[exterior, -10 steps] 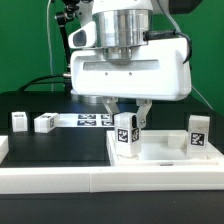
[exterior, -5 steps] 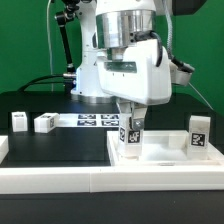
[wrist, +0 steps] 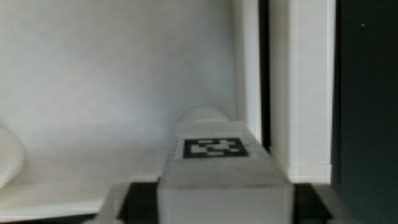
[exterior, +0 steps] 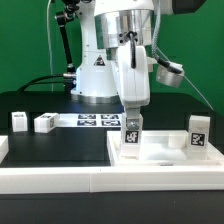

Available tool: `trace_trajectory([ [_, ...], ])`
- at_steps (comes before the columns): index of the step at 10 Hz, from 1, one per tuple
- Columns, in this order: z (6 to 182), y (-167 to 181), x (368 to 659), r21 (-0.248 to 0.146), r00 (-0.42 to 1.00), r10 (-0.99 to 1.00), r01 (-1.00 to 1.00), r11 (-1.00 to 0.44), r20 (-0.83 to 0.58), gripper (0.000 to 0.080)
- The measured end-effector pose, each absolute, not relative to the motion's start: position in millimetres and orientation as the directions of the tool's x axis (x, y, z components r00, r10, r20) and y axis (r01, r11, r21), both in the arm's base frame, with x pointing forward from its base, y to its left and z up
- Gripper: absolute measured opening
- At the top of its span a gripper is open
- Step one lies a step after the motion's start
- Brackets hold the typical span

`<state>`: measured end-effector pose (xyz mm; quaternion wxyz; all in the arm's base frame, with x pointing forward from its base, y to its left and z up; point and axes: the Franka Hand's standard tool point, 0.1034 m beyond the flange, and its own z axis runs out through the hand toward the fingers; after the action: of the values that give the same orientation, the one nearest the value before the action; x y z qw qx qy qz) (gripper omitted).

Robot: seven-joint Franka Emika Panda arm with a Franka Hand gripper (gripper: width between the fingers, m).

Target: Assemble square table

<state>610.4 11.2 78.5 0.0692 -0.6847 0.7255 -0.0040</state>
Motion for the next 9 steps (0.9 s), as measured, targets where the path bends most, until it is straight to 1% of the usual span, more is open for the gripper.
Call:
trace_trajectory([
  [1, 78.5, 11.6, 610.4, -0.102, -0.031, -0.995, -0.994, 0.040, -0.093, 0.0290],
  [2, 77.6, 11.6, 609.2, -0.098, 0.020, -0.996, -0.995, -0.011, -0.090, 0.0485],
  [3, 74.9, 12.2, 607.1, -0.076, 0.073, -0.993, -0.995, -0.066, -0.094, 0.0595],
  [4, 72.8, 12.4, 609.3, -0.095, 0.143, -0.987, -0.986, -0.135, -0.079, 0.0637],
  [5, 72.1, 13.5, 608.7, -0.096, 0.245, -0.967, -0.966, -0.239, -0.065, 0.0637],
  [7, 72.2, 12.5, 608.9, -0.106, 0.396, -0.917, -0.915, -0.389, -0.047, 0.0647],
  [8, 72.1, 12.4, 608.9, -0.109, 0.461, -0.886, -0.884, -0.455, -0.040, 0.0649],
  [9, 72.0, 12.4, 608.8, -0.110, 0.498, -0.866, -0.863, -0.492, -0.035, 0.0649],
])
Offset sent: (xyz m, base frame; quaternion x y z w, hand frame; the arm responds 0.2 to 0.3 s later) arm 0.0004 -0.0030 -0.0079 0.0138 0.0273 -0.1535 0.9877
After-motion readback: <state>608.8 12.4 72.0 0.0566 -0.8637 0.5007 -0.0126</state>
